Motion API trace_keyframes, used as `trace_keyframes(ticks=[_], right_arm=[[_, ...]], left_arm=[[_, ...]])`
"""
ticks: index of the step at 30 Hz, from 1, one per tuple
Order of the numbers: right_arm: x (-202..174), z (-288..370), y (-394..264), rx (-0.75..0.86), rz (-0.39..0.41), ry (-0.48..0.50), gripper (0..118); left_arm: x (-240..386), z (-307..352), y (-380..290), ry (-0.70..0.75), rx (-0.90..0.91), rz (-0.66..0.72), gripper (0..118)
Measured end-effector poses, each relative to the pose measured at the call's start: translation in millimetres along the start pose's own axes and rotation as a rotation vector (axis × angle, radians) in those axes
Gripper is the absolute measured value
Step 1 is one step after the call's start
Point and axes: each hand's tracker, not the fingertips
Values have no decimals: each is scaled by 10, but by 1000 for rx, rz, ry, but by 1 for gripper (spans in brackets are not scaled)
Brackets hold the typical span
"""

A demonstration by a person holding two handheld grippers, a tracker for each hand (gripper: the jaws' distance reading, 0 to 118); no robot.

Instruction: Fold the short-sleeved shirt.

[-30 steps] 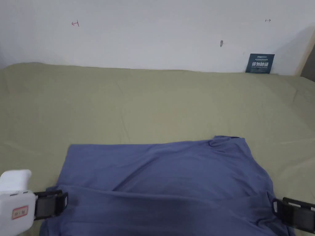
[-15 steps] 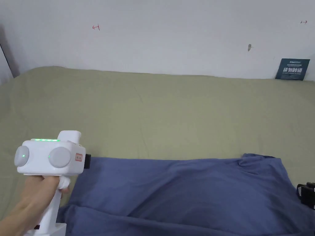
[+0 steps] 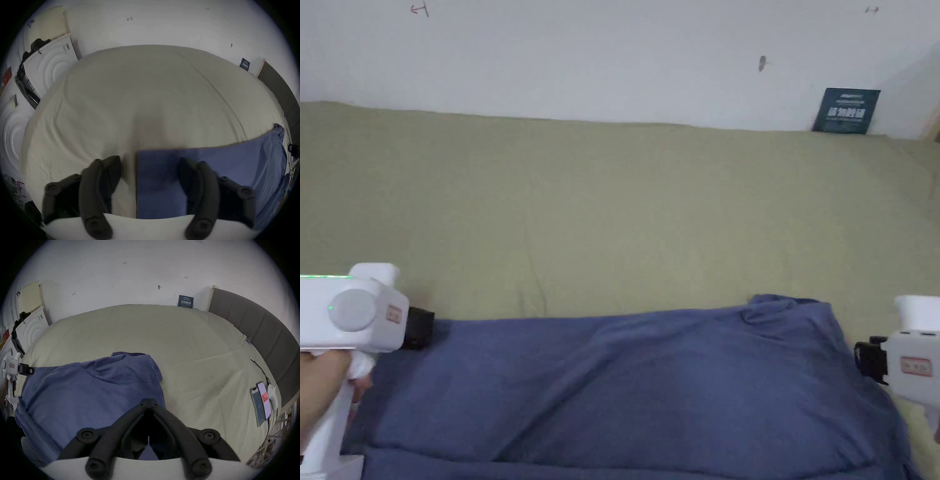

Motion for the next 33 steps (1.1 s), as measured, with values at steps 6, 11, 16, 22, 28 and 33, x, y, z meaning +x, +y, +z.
trace_keyframes(ticks=[6, 11, 16, 22, 28, 33], right_arm=[[143, -253, 276, -36, -65, 14, 0], [250, -628, 474, -154, -74, 41, 118], [100, -851, 507, -195, -12, 21, 107], [24, -868, 506, -207, 13, 16, 64], [-41, -392, 511, -130, 67, 57, 7], [89, 153, 465, -62, 25, 98, 7]], left_arm=[[-61, 3, -69, -53, -9, 30, 1], [9, -11, -33, -34, -8, -8, 1], [-1, -45, -28, -34, -15, -15, 1], [21, -54, -27, -18, -11, -40, 1], [-82, 191, -7, -24, 10, -17, 1], [-220, 707, -108, -53, 73, 0, 1]])
